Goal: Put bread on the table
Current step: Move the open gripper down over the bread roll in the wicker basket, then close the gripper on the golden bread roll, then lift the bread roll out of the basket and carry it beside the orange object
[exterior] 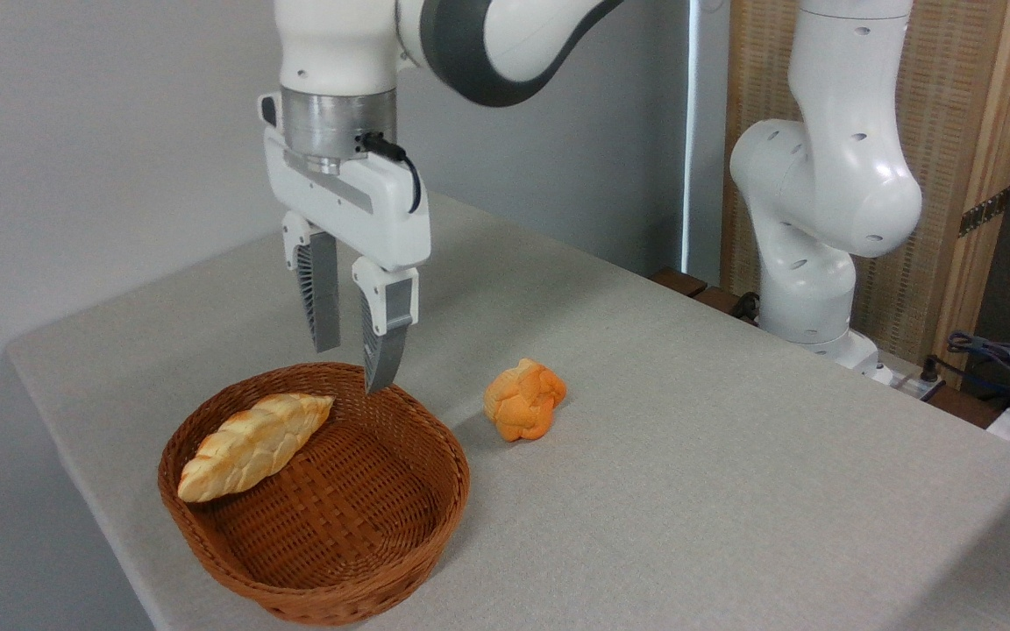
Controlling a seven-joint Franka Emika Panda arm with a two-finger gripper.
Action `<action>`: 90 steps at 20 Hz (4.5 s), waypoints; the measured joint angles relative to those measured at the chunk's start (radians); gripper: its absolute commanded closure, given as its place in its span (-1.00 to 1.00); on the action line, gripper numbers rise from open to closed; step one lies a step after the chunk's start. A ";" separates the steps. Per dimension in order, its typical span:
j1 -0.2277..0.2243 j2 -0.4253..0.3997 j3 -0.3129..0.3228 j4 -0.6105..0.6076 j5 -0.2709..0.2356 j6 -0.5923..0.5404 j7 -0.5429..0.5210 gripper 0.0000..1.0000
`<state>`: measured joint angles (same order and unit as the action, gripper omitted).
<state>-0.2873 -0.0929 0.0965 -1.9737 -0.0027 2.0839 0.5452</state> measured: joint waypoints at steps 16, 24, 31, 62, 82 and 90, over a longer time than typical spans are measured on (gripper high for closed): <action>-0.009 0.190 -0.052 0.000 -0.072 0.325 -0.217 -0.97; -0.009 0.211 -0.052 0.000 -0.068 0.325 -0.215 -0.11; -0.011 0.227 -0.072 0.001 -0.030 0.325 -0.212 0.57; 0.002 0.102 -0.054 0.022 -0.030 0.249 -0.212 0.68; -0.106 -0.223 -0.059 -0.244 -0.032 -0.264 -0.094 0.30; -0.137 -0.179 -0.066 -0.284 -0.032 -0.236 -0.091 -1.00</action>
<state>-0.4239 -0.2722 0.0306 -2.2580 -0.0344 1.8478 0.4540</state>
